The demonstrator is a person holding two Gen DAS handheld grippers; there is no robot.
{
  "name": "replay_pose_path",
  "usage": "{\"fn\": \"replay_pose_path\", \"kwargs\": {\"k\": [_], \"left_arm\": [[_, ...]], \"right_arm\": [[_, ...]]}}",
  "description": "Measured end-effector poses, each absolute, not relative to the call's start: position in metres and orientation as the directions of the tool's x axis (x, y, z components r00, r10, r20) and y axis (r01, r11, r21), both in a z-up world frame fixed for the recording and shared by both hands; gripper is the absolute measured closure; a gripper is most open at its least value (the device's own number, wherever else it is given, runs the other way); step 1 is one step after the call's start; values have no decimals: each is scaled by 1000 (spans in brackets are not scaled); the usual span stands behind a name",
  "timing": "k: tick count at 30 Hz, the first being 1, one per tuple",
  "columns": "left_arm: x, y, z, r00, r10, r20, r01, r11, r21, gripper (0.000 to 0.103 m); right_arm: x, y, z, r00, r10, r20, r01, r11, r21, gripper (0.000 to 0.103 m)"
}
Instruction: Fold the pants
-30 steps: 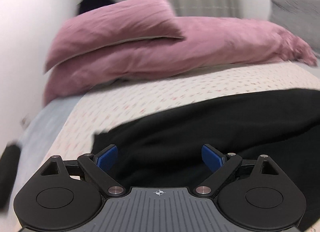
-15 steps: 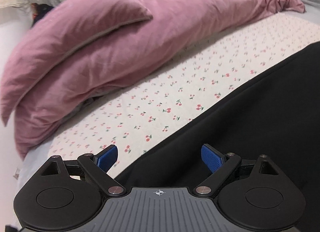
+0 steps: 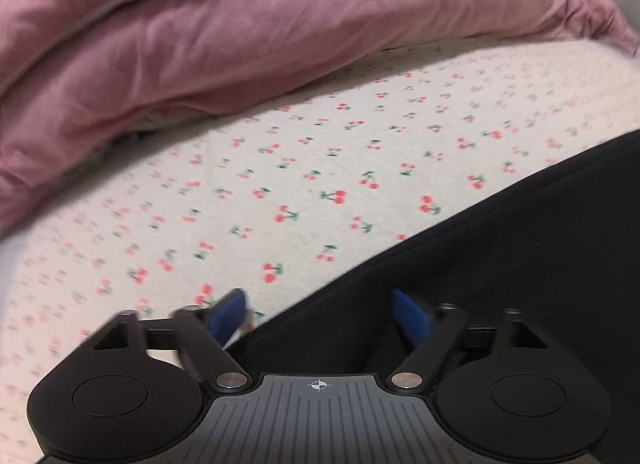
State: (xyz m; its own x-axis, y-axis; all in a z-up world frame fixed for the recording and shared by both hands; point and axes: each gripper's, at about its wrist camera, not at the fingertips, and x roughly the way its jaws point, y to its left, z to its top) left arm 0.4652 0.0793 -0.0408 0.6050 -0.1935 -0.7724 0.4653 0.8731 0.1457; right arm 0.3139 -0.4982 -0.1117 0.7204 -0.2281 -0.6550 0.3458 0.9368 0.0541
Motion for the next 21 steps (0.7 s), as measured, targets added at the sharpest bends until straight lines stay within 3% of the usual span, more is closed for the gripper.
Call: {"fn": "replay_pose_path", "kwargs": {"k": [1,3,4,7,10,15,19,21], "left_arm": [[464,79,-40,592,-223,-774,482,868,119,56],[459,74,-40,593,-235,-770,501,857,125,71],[456,70,-41,598,-235,-766,504,854,131,80],[446,58,-42,636,-199,-746,478,860,179,96],[436,53,-39,691,-166,-703,435,873,221,99],[428,65,-18,782,-179,-597,341,925,169,99],[441,60,-23,807,-138,-574,290,940,182,98],[455,59,-37,776,-119,-620,273,949,160,96]], "right_arm": [[313,-496,-110,720,-236,-653,346,937,43,36],[311,-489,-107,721,-251,-646,342,939,17,49],[309,-487,-106,727,-246,-642,334,943,17,64],[304,-478,-103,738,-277,-616,345,938,-8,75],[296,-469,-97,758,-333,-560,369,928,-52,77],[298,-472,-80,798,-352,-489,375,925,-54,77],[322,-483,-85,794,-339,-505,378,925,-26,78],[340,-488,-103,754,-329,-568,384,923,-24,76]]}}
